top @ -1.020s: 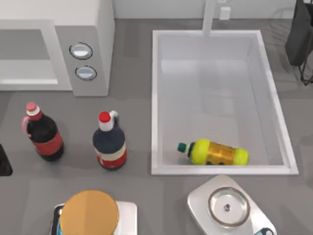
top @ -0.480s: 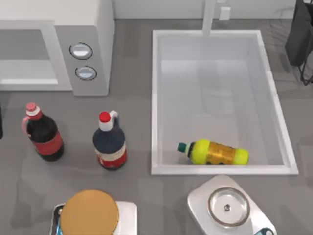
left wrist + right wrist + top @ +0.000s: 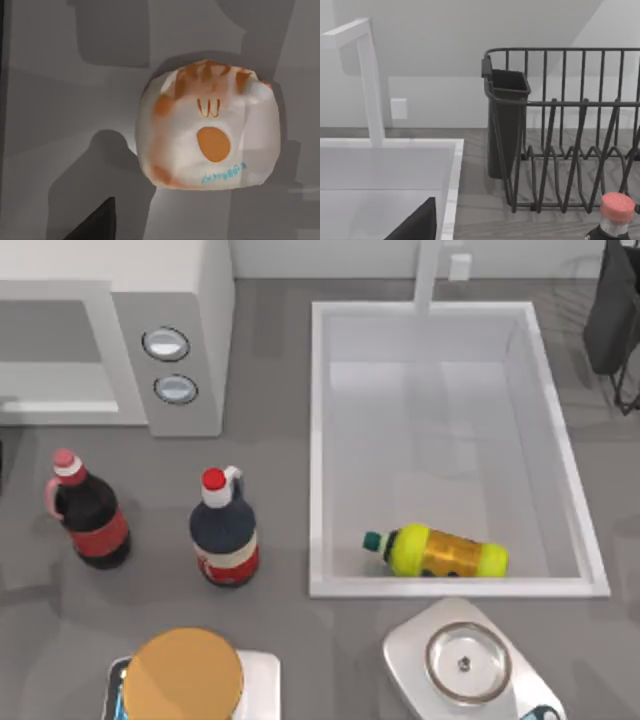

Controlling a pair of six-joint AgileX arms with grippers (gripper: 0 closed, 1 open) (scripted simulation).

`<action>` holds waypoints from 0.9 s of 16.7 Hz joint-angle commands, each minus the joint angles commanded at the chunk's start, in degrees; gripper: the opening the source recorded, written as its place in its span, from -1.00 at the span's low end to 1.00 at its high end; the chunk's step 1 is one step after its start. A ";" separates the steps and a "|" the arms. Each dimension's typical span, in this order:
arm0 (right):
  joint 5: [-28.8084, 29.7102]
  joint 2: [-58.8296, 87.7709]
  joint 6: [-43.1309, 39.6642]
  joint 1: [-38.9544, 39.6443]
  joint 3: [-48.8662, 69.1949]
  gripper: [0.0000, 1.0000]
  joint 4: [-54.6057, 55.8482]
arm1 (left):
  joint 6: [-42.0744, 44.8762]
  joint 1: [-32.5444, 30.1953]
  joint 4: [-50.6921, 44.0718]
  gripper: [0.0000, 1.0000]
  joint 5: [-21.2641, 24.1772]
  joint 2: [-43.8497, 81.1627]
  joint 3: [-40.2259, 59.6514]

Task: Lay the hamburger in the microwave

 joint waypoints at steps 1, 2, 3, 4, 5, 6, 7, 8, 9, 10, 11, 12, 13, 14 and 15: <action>0.00 0.00 0.00 0.00 0.00 1.00 0.00 | 0.10 0.34 -1.37 1.00 -0.02 2.33 1.77; 0.00 0.00 0.00 0.00 0.00 1.00 0.00 | 0.19 0.62 -2.46 1.00 -0.04 4.10 3.13; 0.00 0.00 0.00 0.00 0.00 1.00 0.00 | 0.26 0.82 -3.24 1.00 -0.06 5.32 4.13; 0.00 0.00 0.00 0.00 0.00 1.00 0.00 | 0.30 0.93 -3.69 1.00 -0.07 5.99 4.70; 0.00 0.00 0.00 0.00 0.00 1.00 0.00 | 0.31 0.96 -3.79 1.00 -0.08 6.15 4.84; 0.00 0.00 0.00 0.00 0.00 1.00 0.00 | 0.31 0.96 -3.79 1.00 -0.08 6.15 4.84; 0.00 0.00 0.00 0.00 0.00 1.00 0.00 | 0.31 0.96 -3.79 1.00 -0.08 6.15 4.84; 0.00 0.00 0.00 0.00 0.00 1.00 0.00 | 0.31 0.96 -3.79 1.00 -0.08 6.15 4.84; 0.00 0.00 0.00 0.00 0.00 1.00 0.00 | 0.28 0.66 -3.66 1.00 -0.08 5.98 4.67; 0.00 0.00 0.00 0.00 0.00 1.00 0.00 | 0.36 0.75 -3.54 1.00 -0.07 6.03 4.55; 0.00 0.00 0.00 0.00 0.00 1.00 0.00 | 0.62 1.09 -2.98 1.00 -0.06 6.21 4.07; 0.00 0.00 0.00 0.00 0.00 1.00 0.00 | 1.02 1.55 -1.92 1.00 -0.05 6.48 3.30; 0.00 0.00 0.00 0.00 0.00 1.00 0.00 | 1.48 2.03 -0.42 1.00 -0.06 6.99 2.34; 0.00 0.00 0.00 0.00 0.00 1.00 0.00 | 1.89 2.44 1.45 1.00 -0.08 7.74 1.22; 0.00 0.00 0.00 0.00 0.00 1.00 0.00 | 2.15 2.77 3.54 1.00 -0.08 8.69 -0.01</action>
